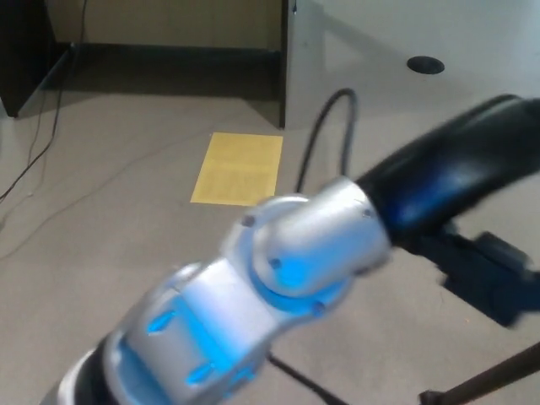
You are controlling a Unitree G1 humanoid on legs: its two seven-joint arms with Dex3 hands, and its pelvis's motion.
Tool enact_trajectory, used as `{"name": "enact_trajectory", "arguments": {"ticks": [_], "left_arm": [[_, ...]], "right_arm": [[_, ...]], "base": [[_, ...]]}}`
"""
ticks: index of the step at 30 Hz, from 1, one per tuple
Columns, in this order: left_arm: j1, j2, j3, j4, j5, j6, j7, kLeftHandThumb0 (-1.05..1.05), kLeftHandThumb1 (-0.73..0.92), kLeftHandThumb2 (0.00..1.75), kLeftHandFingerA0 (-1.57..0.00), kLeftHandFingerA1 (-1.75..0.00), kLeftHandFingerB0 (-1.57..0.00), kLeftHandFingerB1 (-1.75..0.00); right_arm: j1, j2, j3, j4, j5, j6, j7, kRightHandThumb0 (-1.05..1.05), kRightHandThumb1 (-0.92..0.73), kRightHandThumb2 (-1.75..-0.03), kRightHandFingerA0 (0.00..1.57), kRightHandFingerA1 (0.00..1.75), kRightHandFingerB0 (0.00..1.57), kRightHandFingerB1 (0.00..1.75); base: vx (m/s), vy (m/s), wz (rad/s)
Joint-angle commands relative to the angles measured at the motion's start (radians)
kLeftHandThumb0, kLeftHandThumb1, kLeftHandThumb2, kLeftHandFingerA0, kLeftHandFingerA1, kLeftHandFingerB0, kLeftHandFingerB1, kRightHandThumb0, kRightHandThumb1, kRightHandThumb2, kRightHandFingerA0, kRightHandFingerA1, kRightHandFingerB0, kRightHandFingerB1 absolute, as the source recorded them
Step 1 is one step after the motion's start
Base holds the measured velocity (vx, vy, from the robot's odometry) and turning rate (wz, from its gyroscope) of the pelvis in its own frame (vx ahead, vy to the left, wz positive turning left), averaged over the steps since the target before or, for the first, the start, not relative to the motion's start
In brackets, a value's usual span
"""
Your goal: There is a tripod standing in front of the robot and the robot extends its left arm to grab it. It lifts the tripod and passes it to a person.
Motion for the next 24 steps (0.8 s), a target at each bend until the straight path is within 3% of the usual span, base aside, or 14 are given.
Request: {"name": "enact_trajectory", "arguments": {"ticks": [1, 3, 4, 6, 10, 11, 12, 15, 18, 19, 20, 21, 22, 24], "left_arm": [[0.119, 0.092, 0.144, -0.066, -0.048, 0.006, -0.066, -0.79, 0.4, 0.73, 0.0, 0.0, 0.0, 0.0], [0.177, 0.129, 0.189, -0.096, -0.055, 0.003, -0.077, -0.79, 0.42, 0.76, 0.0, 0.0, 0.0, 0.0], [0.295, 0.181, 0.246, -0.118, -0.061, -0.05, -0.105, -0.75, 0.49, 0.6, 0.0, 0.0, 0.0, 0.0], [0.409, 0.235, 0.289, -0.123, -0.064, -0.108, -0.146, -0.71, 0.5, 0.58, 0.0, -0.01, 0.0, 0.0], [0.646, 0.34, 0.328, -0.054, -0.008, -0.237, -0.191, -0.74, 0.49, 0.59, 0.0, 0.0, 0.0, 0.0], [0.767, 0.385, 0.366, 0.033, 0.032, -0.321, -0.202, -0.69, 0.49, 0.6, 0.0, -0.06, 0.0, 0.0], [0.839, 0.402, 0.399, 0.103, 0.036, -0.352, -0.208, -0.73, 0.43, 0.77, 0.0, -0.11, 0.0, 0.0], [0.953, 0.421, 0.431, 0.241, 0.063, -0.481, -0.211, -0.69, 0.43, 0.76, 0.0, -0.15, 0.0, 0.0], [1.027, 0.435, 0.441, 0.425, 0.12, -0.578, -0.145, -0.62, 0.39, 0.73, -0.04, -0.26, 0.0, -0.05], [1.073, 0.426, 0.448, 0.639, 0.185, -0.715, -0.03, -0.61, 0.38, 0.76, -0.04, -0.39, -0.02, -0.12], [1.093, 0.403, 0.47, 0.742, 0.182, -0.767, 0.007, -0.55, 0.37, 0.73, -0.05, -0.41, -0.01, -0.17], [1.101, 0.39, 0.483, 0.799, 0.174, -0.794, 0.018, -0.54, 0.37, 0.73, -0.03, -0.37, -0.01, -0.17], [1.124, 0.391, 0.469, 0.861, 0.199, -0.837, 0.059, -0.55, 0.4, 0.74, -0.05, -0.36, 0.0, -0.2], [1.146, 0.406, 0.437, 0.931, 0.249, -0.9, 0.128, -0.54, 0.39, 0.78, -0.02, -0.43, -0.01, -0.27]], "right_arm": [[-0.004, -0.007, -0.004, 0.0, 0.005, 0.012, 0.014, -0.42, -0.75, -0.62, 0.65, 0.45, 0.45, 0.36], [-0.011, -0.007, -0.003, 0.001, 0.004, 0.017, 0.02, -0.42, -0.76, -0.62, 0.64, 0.44, 0.44, 0.36], [-0.015, -0.006, -0.008, 0.009, 0.009, 0.017, 0.02, -0.41, -0.75, -0.62, 0.65, 0.44, 0.45, 0.36], [-0.012, -0.01, -0.012, 0.01, 0.013, 0.01, 0.021, -0.41, -0.75, -0.62, 0.65, 0.45, 0.45, 0.36], [-0.005, -0.019, -0.019, 0.014, 0.018, 0.003, 0.023, -0.41, -0.75, -0.62, 0.64, 0.42, 0.45, 0.36], [-0.009, -0.018, -0.014, 0.018, 0.012, 0.006, 0.02, -0.42, -0.74, -0.62, 0.63, 0.42, 0.46, 0.36], [-0.012, -0.015, -0.018, 0.019, 0.015, 0.011, 0.018, -0.42, -0.74, -0.62, 0.62, 0.41, 0.46, 0.36], [-0.007, -0.017, -0.024, 0.014, 0.018, 0.015, 0.008, -0.42, -0.73, -0.62, 0.63, 0.42, 0.47, 0.37], [-0.008, -0.016, -0.029, 0.012, 0.018, 0.018, -0.009, -0.43, -0.72, -0.61, 0.65, 0.43, 0.47, 0.37], [-0.008, -0.017, -0.025, 0.007, 0.01, 0.023, -0.02, -0.42, -0.73, -0.61, 0.66, 0.44, 0.47, 0.36], [0.002, -0.017, -0.022, 0.001, 0.008, 0.024, -0.02, -0.42, -0.73, -0.61, 0.66, 0.45, 0.46, 0.36], [0.004, -0.017, -0.022, -0.001, 0.007, 0.024, -0.021, -0.48, -0.59, -0.89, 0.58, 0.58, 0.4, 0.5], [0.021, -0.023, -0.023, -0.004, 0.009, 0.01, -0.022, -0.42, -0.73, -0.61, 0.66, 0.45, 0.47, 0.37], [0.033, -0.027, -0.022, -0.005, 0.007, 0.002, -0.024, -0.42, -0.73, -0.61, 0.66, 0.43, 0.46, 0.36]], "base": [[0.0, 0.0, 0.0], [0.0, 0.0, 0.0], [0.0, 0.0, 0.0], [0.0, 0.0, 0.0], [0.0, 0.0, 0.0], [0.0, 0.0, 0.0], [0.0, 0.0, 0.0], [0.0, 0.0, 0.0], [0.0, 0.0, 0.0], [0.0, 0.0, 0.0], [0.0, 0.0, 0.0], [0.0, 0.0, 0.0], [0.0, 0.0, 0.0], [0.0, 0.0, 0.0]]}}
